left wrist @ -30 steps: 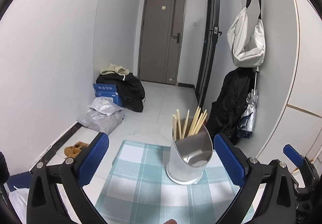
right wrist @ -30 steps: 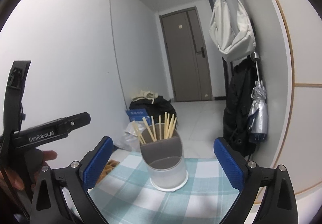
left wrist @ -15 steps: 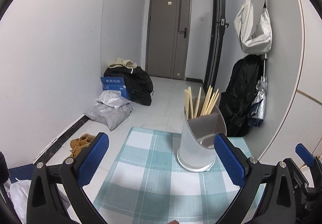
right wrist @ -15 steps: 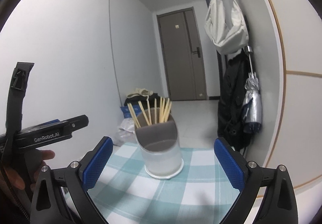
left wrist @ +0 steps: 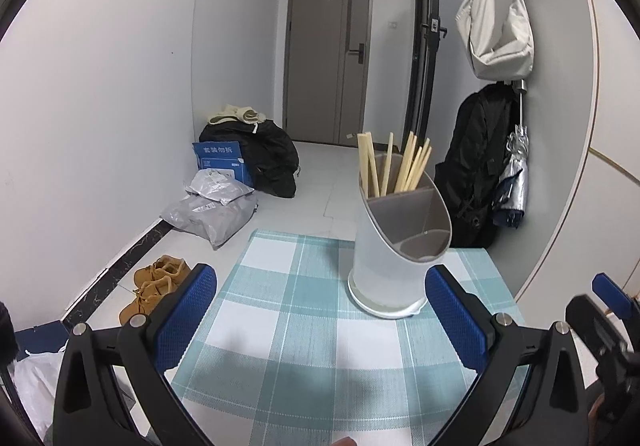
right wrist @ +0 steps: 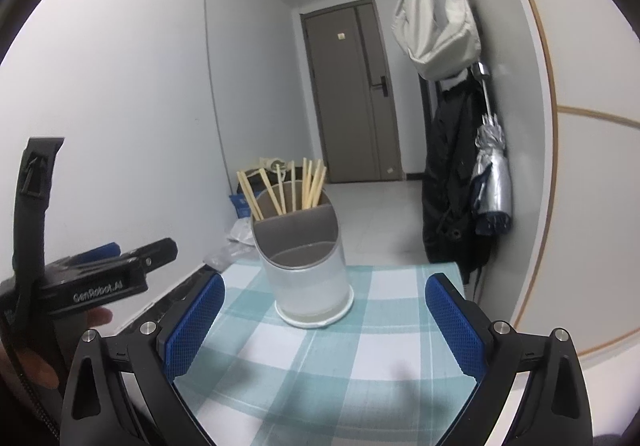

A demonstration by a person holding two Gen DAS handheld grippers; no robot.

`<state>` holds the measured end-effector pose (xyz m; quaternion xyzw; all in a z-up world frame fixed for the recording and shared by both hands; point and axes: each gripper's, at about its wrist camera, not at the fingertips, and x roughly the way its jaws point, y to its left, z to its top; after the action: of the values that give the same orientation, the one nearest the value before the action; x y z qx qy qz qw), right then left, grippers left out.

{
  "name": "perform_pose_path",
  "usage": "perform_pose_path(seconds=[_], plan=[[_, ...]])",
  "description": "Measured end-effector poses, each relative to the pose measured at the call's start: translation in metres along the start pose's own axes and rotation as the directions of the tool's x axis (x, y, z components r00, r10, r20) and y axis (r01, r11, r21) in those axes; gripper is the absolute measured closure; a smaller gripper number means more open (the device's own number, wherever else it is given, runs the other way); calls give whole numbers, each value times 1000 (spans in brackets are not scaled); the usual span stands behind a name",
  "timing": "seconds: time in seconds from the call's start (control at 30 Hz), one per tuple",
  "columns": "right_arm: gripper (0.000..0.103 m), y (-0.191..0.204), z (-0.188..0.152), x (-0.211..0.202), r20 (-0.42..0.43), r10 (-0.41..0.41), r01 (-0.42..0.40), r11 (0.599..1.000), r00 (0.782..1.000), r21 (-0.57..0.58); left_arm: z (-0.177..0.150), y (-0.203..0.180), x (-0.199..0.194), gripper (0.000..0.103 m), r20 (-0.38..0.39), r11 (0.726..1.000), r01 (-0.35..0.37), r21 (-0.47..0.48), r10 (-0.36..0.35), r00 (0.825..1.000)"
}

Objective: Organize utensils

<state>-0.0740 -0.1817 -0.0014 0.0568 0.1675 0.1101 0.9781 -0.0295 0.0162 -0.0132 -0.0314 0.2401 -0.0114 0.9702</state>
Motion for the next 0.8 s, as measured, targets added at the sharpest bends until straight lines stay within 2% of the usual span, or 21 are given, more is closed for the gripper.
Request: perform_pose_path(seconds=[0.67,0.8], plan=[[2,1,-3,0,-8,-4,4,1000,1000,22,0,8,-1,2,-9,999,-11,-46,11,1000],[2,2,-4,0,-11,-6,7,1000,1000,17,0,8,0,2,-25,999,7,-44,-9,1000]])
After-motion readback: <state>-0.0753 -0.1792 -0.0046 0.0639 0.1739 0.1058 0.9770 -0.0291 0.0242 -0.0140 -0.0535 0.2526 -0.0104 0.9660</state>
